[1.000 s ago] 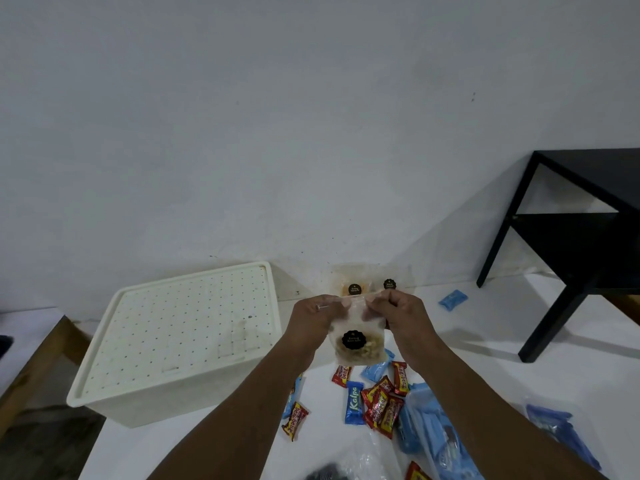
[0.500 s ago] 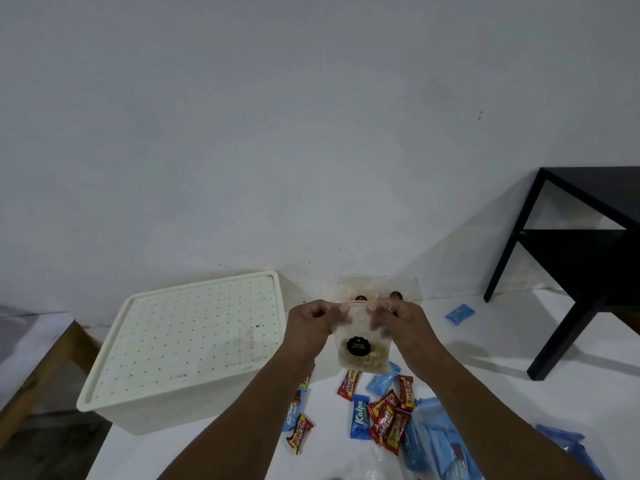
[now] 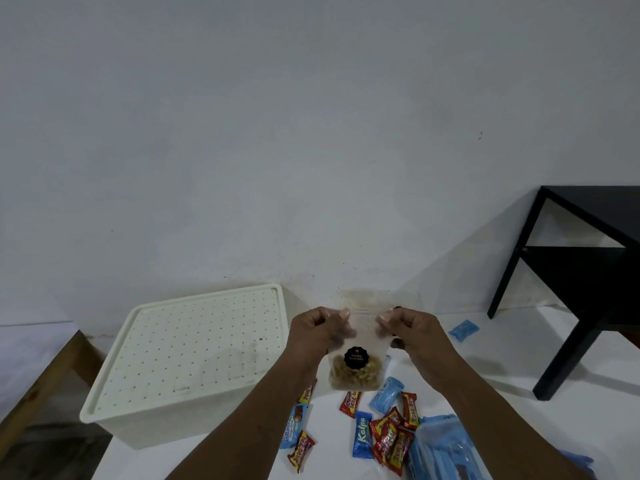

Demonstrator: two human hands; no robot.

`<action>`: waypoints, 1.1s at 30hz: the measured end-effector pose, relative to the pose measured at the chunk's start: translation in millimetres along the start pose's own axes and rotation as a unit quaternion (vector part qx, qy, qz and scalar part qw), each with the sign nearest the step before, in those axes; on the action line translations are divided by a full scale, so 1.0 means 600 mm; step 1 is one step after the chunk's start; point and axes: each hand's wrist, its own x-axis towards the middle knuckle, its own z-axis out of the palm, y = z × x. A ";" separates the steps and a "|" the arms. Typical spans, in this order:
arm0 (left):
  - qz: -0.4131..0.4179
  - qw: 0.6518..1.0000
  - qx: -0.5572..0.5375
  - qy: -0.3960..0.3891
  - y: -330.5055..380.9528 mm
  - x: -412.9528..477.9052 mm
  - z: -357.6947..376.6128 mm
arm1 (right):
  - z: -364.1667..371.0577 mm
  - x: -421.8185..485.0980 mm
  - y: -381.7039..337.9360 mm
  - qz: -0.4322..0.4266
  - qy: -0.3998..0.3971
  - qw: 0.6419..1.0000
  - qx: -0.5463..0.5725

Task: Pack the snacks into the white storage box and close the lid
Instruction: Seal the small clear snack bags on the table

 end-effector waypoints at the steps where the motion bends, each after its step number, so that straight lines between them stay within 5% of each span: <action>1: -0.008 1.000 0.013 -0.016 0.002 -0.002 -0.001 | -0.003 -0.002 0.001 -0.009 0.008 1.000 -0.014; 10: 0.051 0.985 0.155 -0.060 0.009 0.004 0.006 | 0.006 -0.005 0.003 -0.007 0.014 0.999 -0.045; 16: -0.051 0.990 0.101 -0.087 -0.002 0.000 0.004 | 0.002 -0.006 -0.013 -0.035 0.001 0.995 -0.097; 33: -0.004 0.990 0.118 -0.082 -0.039 0.004 0.035 | -0.010 -0.004 0.001 0.041 0.000 0.999 0.009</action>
